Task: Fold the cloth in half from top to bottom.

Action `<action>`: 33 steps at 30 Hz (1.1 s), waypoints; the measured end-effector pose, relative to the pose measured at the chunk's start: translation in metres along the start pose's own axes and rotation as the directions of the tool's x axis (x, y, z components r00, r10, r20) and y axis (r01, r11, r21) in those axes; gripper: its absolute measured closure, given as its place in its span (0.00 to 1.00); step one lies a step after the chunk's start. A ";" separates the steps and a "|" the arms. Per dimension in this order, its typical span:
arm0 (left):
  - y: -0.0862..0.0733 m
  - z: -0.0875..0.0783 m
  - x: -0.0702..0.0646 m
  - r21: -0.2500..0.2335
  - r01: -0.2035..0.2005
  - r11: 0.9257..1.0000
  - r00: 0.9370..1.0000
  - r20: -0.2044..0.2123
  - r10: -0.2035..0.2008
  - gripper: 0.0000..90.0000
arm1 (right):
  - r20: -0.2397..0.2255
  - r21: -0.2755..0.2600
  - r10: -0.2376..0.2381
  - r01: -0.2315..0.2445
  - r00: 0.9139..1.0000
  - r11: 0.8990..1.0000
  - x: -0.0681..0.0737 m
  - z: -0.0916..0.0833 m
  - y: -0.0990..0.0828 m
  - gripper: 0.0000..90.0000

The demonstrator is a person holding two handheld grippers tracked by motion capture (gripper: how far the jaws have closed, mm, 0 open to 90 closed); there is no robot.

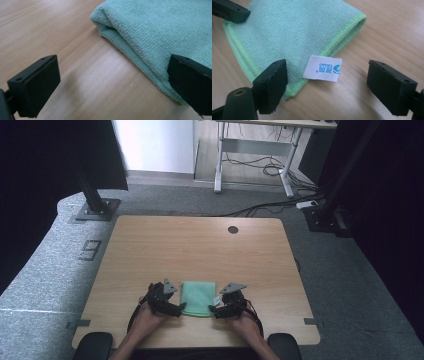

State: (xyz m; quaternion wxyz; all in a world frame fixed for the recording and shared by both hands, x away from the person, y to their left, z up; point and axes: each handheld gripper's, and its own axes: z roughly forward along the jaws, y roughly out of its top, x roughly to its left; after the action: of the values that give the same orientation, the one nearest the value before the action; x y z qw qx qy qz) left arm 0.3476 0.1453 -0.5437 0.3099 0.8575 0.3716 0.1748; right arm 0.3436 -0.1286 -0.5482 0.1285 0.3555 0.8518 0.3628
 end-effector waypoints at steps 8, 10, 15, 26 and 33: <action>0.011 0.016 0.016 -0.015 0.062 0.998 0.998 0.020 -0.062 0.00 | 0.041 -0.016 0.022 -0.021 0.999 1.000 -0.016 0.009 0.009 0.19; 0.014 0.019 0.018 -0.019 0.064 0.998 0.998 0.015 -0.064 0.00 | 0.052 -0.020 0.028 -0.027 0.998 0.999 -0.021 0.011 0.011 0.19; 0.022 0.028 0.025 -0.021 0.076 0.997 0.997 0.011 -0.075 0.00 | 0.055 -0.033 0.058 -0.056 0.997 0.998 -0.035 0.018 0.016 0.18; 0.040 0.045 0.040 -0.024 0.100 0.995 0.995 -0.008 -0.100 0.00 | 0.079 -0.037 0.081 -0.079 0.994 0.996 -0.057 0.028 0.028 0.19; 0.049 0.054 0.047 -0.024 0.117 0.993 0.993 -0.017 -0.117 0.00 | 0.092 -0.048 0.092 -0.088 0.992 0.995 -0.069 0.034 0.033 0.19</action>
State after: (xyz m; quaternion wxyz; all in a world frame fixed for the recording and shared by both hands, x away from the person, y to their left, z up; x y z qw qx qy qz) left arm 0.4335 0.1325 -0.5484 0.3258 0.8291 0.4220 0.1684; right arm 0.4261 -0.1423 -0.5514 0.1597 0.4073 0.8197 0.3697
